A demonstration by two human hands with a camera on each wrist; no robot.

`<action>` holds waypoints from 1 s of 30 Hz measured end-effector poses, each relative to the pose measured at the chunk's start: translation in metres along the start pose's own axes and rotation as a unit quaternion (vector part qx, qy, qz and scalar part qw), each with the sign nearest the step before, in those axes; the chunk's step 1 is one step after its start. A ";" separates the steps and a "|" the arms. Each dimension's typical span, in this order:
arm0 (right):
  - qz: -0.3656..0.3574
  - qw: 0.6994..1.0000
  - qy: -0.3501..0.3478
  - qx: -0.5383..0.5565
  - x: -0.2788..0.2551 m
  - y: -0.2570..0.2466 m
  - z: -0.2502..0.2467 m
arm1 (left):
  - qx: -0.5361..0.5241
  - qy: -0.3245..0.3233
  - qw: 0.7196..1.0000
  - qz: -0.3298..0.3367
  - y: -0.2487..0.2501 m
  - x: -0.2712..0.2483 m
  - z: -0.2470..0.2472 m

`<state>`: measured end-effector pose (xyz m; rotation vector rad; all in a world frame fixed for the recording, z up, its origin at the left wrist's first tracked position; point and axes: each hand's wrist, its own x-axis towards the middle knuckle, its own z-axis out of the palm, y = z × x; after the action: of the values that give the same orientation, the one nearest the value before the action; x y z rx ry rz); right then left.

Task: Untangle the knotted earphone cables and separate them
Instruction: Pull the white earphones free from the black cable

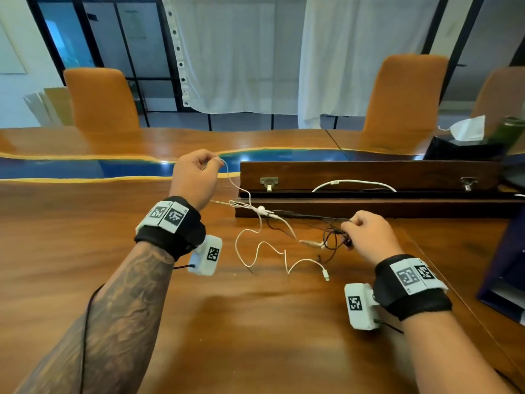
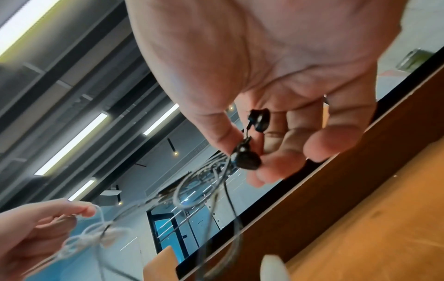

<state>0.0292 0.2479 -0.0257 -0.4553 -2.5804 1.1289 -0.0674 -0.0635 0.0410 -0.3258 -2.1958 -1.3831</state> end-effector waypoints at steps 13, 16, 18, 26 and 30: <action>0.007 0.984 -0.010 0.176 0.001 -0.009 -0.015 | 0.190 -0.251 0.949 0.002 -0.020 -0.032 0.013; -0.025 0.979 0.011 0.203 0.001 -0.018 -0.023 | 0.321 -0.388 0.863 0.044 -0.017 -0.051 0.027; -0.025 0.978 0.014 0.207 -0.001 -0.025 -0.023 | 0.316 -0.423 0.848 0.039 -0.021 -0.055 0.030; -0.050 0.987 -0.081 0.130 -0.010 -0.037 -0.006 | -0.015 -0.352 0.936 -0.007 0.010 -0.053 0.032; -0.150 0.982 -0.035 0.107 -0.023 -0.048 0.000 | -0.091 -0.336 0.937 -0.029 0.033 -0.052 0.036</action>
<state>0.0423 0.2081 0.0072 0.0249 -2.4399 1.3086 -0.0193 -0.0129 0.0256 -0.9258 -2.6173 -1.6902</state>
